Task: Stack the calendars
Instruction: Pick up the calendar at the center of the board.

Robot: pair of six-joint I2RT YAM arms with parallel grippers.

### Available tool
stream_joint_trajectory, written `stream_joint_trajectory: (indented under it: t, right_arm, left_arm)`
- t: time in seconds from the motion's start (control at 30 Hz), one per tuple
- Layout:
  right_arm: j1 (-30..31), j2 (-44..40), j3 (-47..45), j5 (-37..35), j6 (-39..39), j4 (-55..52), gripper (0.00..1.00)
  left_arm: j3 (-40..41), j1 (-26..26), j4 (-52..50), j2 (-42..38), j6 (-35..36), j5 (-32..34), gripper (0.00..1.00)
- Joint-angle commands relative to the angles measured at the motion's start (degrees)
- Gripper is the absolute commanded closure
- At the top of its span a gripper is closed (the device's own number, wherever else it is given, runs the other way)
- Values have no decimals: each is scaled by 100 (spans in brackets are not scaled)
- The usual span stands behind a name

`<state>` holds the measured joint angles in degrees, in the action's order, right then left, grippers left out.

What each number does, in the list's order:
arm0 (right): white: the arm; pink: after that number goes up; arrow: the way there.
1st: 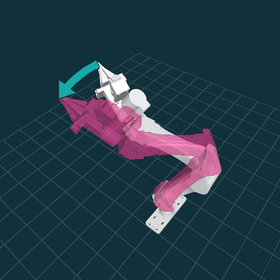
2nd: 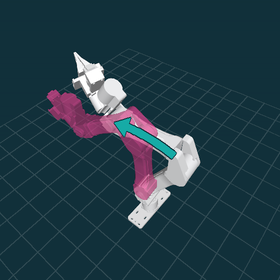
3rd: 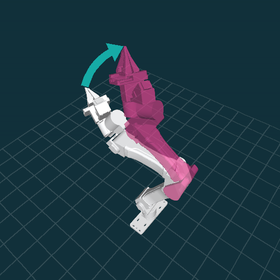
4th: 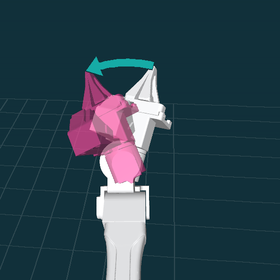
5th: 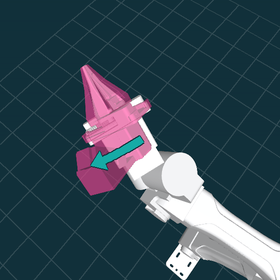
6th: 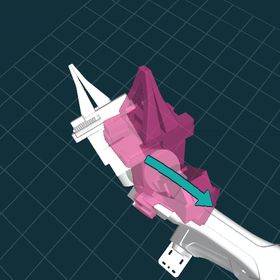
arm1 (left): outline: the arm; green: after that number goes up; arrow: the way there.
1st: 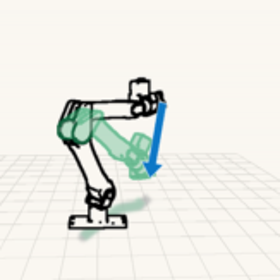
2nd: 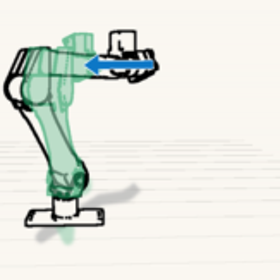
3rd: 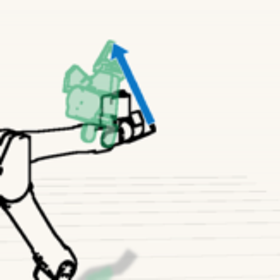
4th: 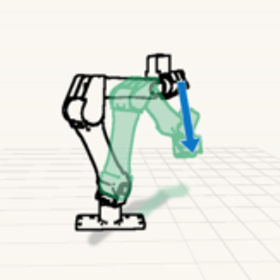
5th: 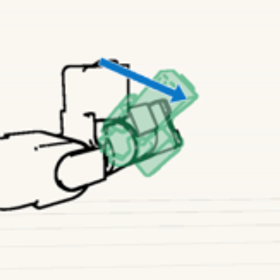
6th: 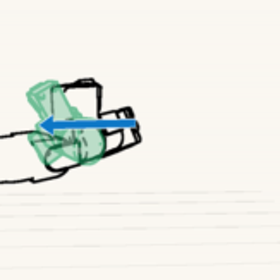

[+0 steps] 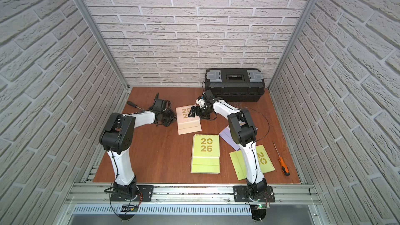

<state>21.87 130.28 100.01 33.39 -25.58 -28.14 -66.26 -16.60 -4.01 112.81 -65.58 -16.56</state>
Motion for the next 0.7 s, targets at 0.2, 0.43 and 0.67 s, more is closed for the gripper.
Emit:
stream_joint_trajectory:
  t: [0.2,0.43,0.67]
  right_arm:
    - [177,-327,-831,1256,-1271,1939,6]
    - [164,-319,-1225,1419,-2006,3011,14]
    - [160,-310,-1666,1505,-2861,4327,24]
  left_arm:
    - [287,-71,31,-5,51,-99,100]
    - [346,-30,-67,-117,130,-84,100]
    - [481,53,-35,-189,169,-106,100]
